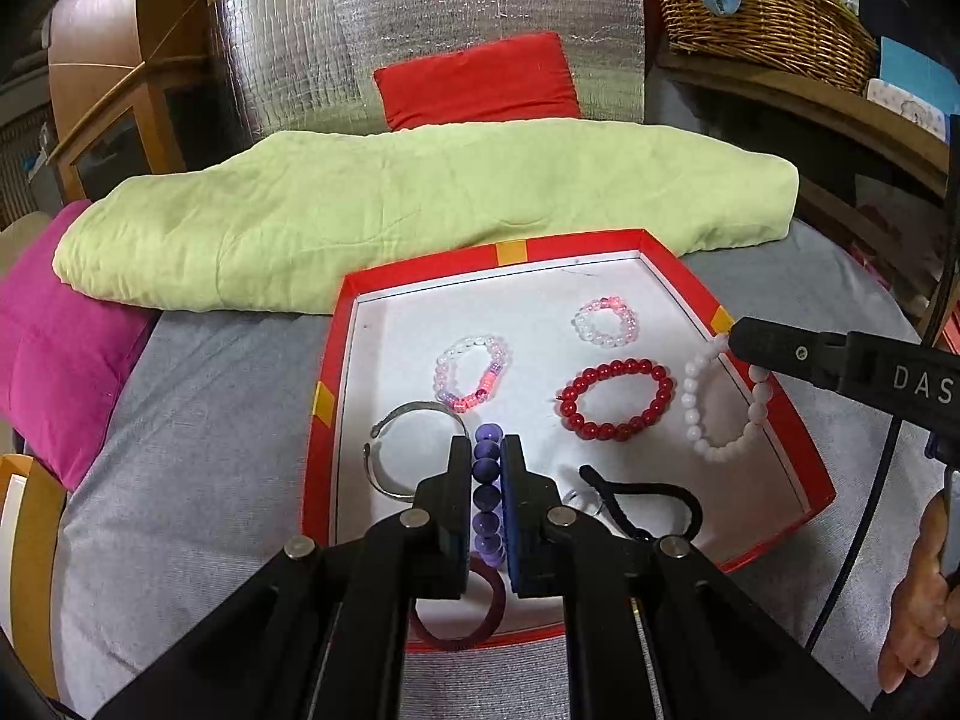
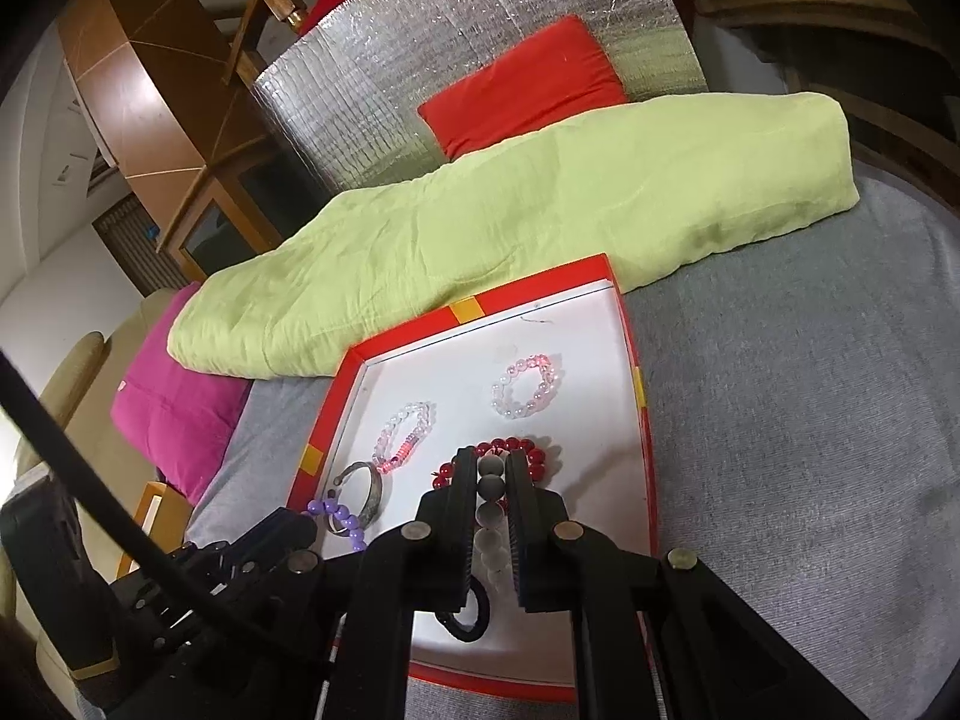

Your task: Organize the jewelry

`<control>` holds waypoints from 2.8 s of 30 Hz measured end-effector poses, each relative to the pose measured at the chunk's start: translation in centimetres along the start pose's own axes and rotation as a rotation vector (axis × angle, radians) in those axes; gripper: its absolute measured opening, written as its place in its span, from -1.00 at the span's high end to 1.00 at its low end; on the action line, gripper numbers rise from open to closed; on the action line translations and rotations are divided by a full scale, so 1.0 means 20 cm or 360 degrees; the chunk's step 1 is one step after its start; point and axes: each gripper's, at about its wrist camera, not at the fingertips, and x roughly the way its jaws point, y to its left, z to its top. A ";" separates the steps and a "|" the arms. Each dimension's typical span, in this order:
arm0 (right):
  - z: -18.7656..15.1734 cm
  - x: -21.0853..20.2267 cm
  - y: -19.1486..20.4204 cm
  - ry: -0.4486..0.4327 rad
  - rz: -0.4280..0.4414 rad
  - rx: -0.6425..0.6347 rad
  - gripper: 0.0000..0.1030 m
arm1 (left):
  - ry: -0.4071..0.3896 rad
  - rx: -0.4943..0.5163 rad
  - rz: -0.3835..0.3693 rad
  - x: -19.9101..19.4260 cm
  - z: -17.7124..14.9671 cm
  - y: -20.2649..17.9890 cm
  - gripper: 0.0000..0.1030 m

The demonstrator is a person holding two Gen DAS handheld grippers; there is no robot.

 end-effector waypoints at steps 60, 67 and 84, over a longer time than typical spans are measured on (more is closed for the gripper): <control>-0.07 0.07 -0.04 0.0096 -0.0198 0.0017 0.10 | -0.0062 0.0002 0.0182 0.00 -0.01 0.02 -0.31; -0.06 0.00 0.01 0.0031 -0.0196 -0.0041 -0.05 | -0.0101 -0.0030 0.0204 -0.06 0.00 0.05 -0.31; -0.12 -0.18 0.17 -0.0023 -0.0249 -0.0244 -0.07 | -0.0181 0.0023 0.0279 -0.29 -0.03 0.09 -0.56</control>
